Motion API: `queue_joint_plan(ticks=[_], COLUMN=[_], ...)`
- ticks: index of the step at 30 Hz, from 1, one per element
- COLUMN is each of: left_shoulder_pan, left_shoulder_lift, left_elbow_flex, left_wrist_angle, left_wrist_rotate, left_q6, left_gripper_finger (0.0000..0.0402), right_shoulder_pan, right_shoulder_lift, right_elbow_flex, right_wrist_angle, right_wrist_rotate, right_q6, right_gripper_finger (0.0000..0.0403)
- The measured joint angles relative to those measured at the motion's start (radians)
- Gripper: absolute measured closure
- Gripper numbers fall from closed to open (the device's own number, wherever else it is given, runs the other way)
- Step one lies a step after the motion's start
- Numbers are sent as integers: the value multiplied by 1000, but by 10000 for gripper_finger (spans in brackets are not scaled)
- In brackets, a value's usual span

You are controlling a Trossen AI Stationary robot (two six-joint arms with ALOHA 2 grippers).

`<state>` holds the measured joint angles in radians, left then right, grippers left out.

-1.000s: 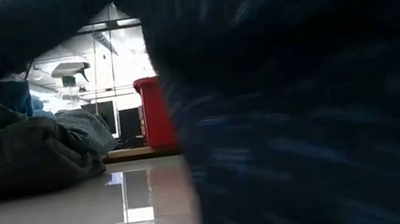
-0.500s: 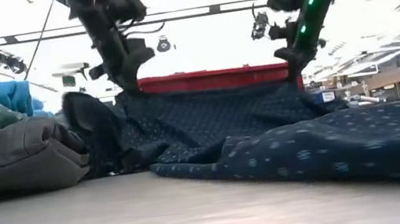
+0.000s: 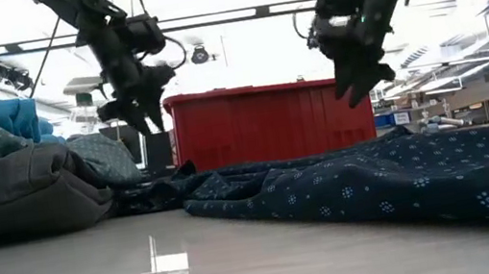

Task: Fold laundry
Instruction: Fold the blue shirt

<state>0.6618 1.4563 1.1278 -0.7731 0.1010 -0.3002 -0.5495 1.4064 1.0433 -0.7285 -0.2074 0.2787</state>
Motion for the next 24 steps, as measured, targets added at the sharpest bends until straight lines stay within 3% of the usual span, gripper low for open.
queue_joint_plan(ticks=[2,5,8,11,15,19,24], left_shoulder_pan=[-62,-207,-385,-548,-703,-823,-936], left_shoulder_lift=[0,0,12,59,179,346,473], left_elbow_flex=[0,0,0,0,1,0,-1], left_wrist_angle=[7,51,134,231,381,485,723], left_wrist_rotate=[119,192,197,117,25,27,204], left_q6=[-13,-22,-30,-92,-227,-428,-707], left_gripper_finger=[220,228,239,246,248,249,249], right_shoulder_pan=[92,218,326,417,560,709,861], right_shoulder_lift=[-19,-65,-106,-140,-151,-148,-188], right_elbow_flex=[-11,-54,-135,-246,-411,-512,-517], right_wrist_angle=[-21,-19,-6,38,150,148,-120], right_wrist_rotate=[-11,-44,-61,-56,-43,-26,-56], right_q6=[11,35,76,151,290,379,399], right_gripper_finger=[178,190,201,211,225,238,243])
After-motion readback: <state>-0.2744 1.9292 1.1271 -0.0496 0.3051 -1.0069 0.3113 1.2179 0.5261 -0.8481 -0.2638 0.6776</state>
